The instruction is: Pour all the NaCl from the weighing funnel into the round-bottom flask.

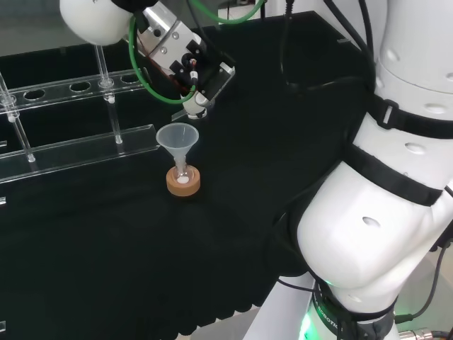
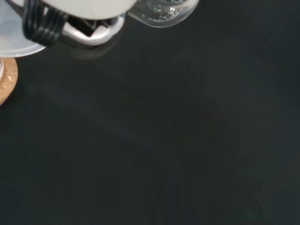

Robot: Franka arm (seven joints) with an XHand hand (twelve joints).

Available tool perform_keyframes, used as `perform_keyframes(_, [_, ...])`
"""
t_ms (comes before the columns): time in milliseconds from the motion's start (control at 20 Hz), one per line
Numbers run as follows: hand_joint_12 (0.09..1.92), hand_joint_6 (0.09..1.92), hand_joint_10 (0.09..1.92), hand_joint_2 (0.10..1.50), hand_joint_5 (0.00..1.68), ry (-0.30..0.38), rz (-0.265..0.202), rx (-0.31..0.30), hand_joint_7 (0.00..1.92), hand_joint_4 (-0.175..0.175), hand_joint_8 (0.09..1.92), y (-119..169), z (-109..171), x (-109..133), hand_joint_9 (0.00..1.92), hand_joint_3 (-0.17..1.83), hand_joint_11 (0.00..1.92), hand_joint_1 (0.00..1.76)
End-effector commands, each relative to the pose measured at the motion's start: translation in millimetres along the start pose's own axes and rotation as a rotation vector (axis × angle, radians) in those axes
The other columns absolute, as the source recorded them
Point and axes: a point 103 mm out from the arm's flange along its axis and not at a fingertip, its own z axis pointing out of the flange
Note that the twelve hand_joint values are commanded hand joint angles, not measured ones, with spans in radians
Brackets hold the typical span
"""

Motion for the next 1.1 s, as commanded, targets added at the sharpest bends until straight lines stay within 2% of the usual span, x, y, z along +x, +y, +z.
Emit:
perform_keyframes(50, [1.01,0.8,0.26,0.63,1.22,0.083,0.007,-0.041,0.64,0.175,0.64,0.7,8.1,-7.6,1.0,0.75,0.84,1.12])
perform_keyframes(350, [1.07,0.8,0.26,0.63,1.22,0.192,0.006,-0.048,0.65,0.175,0.64,2.2,12.5,-14.3,0.99,0.75,0.72,1.12])
perform_keyframes(750, [1.09,0.81,0.26,0.63,1.22,0.288,0.013,-0.091,0.65,0.175,0.64,3.4,18.2,-23.2,0.99,0.75,0.71,1.12])
perform_keyframes(1100, [1.09,0.81,0.26,0.63,1.22,0.414,0.017,-0.097,0.64,0.175,0.64,5.9,23.8,-32.1,0.99,0.75,0.7,1.12])
